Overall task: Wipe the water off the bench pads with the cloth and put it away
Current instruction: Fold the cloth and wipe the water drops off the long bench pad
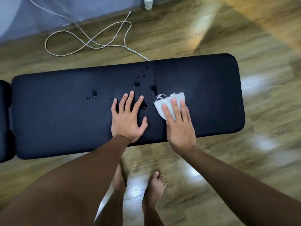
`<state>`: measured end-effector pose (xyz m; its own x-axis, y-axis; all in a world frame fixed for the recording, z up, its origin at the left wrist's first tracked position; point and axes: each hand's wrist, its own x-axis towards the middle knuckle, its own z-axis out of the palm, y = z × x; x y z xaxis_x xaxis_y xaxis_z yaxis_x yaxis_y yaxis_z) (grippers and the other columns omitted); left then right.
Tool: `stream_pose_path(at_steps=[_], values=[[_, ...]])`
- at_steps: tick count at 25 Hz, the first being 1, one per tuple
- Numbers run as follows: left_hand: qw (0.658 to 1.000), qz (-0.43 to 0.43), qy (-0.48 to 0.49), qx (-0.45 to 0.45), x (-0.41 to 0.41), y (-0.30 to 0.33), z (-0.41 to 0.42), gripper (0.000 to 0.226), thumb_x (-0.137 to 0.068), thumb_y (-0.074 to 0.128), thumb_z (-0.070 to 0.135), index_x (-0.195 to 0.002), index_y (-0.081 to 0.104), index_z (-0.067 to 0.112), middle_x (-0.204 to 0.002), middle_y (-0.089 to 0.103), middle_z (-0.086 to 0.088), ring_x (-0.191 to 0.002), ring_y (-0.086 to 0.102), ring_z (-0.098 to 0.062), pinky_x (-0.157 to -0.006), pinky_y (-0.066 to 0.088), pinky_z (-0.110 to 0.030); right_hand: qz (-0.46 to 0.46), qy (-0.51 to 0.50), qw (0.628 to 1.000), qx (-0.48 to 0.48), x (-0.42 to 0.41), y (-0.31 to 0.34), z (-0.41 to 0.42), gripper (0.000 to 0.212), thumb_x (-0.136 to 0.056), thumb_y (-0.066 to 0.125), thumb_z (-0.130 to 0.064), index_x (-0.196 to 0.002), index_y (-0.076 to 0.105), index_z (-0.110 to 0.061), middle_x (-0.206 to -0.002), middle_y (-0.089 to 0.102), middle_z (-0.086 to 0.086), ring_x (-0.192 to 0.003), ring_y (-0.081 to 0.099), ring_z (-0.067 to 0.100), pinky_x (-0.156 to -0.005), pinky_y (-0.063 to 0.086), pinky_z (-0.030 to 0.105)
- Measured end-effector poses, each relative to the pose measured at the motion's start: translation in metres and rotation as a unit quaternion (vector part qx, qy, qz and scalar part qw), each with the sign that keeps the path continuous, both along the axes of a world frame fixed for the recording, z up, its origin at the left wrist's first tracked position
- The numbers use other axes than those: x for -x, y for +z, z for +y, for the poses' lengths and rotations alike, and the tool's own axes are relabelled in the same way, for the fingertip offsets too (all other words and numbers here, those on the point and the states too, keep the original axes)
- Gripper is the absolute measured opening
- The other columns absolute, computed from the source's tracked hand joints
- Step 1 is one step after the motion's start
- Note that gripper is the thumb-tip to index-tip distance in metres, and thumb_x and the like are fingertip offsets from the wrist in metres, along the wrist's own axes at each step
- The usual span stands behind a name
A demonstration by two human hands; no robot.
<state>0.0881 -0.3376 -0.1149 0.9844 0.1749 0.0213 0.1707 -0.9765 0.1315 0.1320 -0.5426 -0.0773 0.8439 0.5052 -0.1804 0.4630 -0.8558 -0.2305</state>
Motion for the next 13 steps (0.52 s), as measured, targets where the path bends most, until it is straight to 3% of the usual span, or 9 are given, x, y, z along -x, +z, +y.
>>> stream_pose_path(at_steps=[7, 13], values=[[1.000, -0.014, -0.010, -0.002, 0.000, -0.005, 0.001, 0.076, -0.088, 0.045, 0.056, -0.157, 0.031, 0.028, -0.164, 0.028, -0.008, -0.150, 0.025, -0.029, -0.123, 0.013, -0.057, 0.001, -0.021, 1.000, -0.008, -0.117, 0.002, 0.073, 0.071, -0.096, 0.046, -0.006, -0.158, 0.016, -0.020, -0.167, -0.001, 0.011, -0.153, -0.006, 0.036, -0.126, 0.007, 0.047], [1.000, -0.006, -0.016, -0.003, 0.000, -0.001, 0.000, 0.074, -0.090, 0.043, 0.056, -0.156, 0.032, 0.026, -0.163, 0.029, -0.009, -0.150, 0.027, -0.030, -0.122, 0.015, -0.057, -0.002, -0.012, 1.000, -0.009, -0.100, 0.003, 0.064, 0.068, -0.099, 0.041, -0.006, -0.159, 0.014, -0.021, -0.167, -0.001, 0.010, -0.154, -0.006, 0.035, -0.126, 0.005, 0.045]])
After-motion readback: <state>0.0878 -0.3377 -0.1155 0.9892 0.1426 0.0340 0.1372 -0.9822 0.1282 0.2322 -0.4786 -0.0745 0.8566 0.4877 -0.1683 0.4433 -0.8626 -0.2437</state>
